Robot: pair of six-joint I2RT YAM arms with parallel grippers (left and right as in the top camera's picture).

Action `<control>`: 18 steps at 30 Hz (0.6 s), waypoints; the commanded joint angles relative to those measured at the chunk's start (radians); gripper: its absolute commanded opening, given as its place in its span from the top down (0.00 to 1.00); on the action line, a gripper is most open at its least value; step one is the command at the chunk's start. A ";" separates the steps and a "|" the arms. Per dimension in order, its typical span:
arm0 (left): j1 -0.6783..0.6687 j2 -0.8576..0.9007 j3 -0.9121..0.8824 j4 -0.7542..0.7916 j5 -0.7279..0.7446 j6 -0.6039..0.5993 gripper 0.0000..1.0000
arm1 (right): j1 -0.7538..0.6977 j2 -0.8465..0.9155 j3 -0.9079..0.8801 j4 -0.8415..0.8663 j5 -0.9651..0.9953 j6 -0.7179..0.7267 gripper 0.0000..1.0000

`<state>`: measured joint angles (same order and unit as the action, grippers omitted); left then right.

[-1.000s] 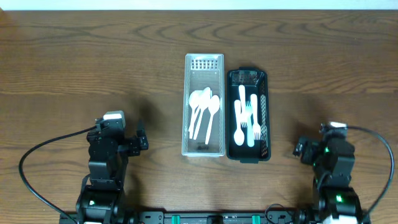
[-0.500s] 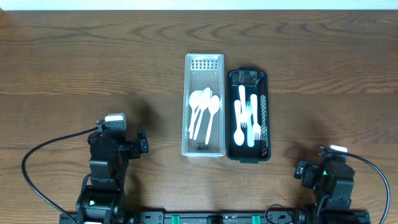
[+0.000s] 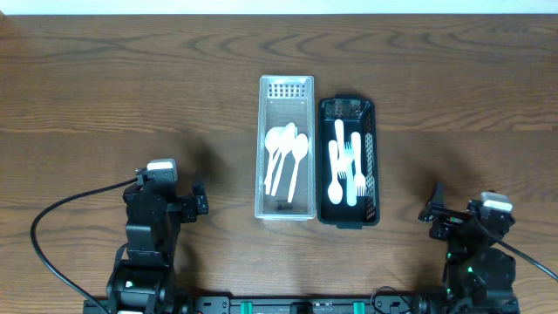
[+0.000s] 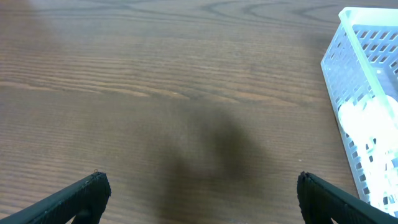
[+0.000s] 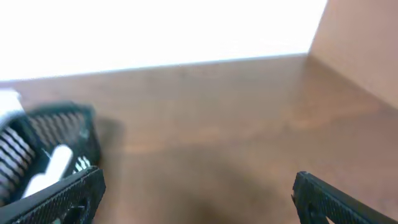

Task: Pack container

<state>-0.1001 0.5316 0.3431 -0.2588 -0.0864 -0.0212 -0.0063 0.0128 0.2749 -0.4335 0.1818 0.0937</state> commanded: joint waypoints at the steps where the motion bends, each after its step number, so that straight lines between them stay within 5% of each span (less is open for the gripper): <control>1: -0.002 -0.004 0.006 0.001 -0.012 0.013 0.02 | 0.033 -0.007 -0.005 0.054 -0.014 -0.027 0.01; 12: -0.002 -0.004 0.006 0.001 -0.012 0.013 0.02 | 0.045 -0.008 -0.233 0.519 -0.053 -0.104 0.01; 18: -0.002 -0.004 0.006 0.001 -0.012 0.013 0.02 | 0.047 -0.008 -0.269 0.512 -0.202 -0.144 0.01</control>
<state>-0.1001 0.5316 0.3431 -0.2584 -0.0864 -0.0212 0.0288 0.0109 0.0109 0.0952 0.0776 -0.0135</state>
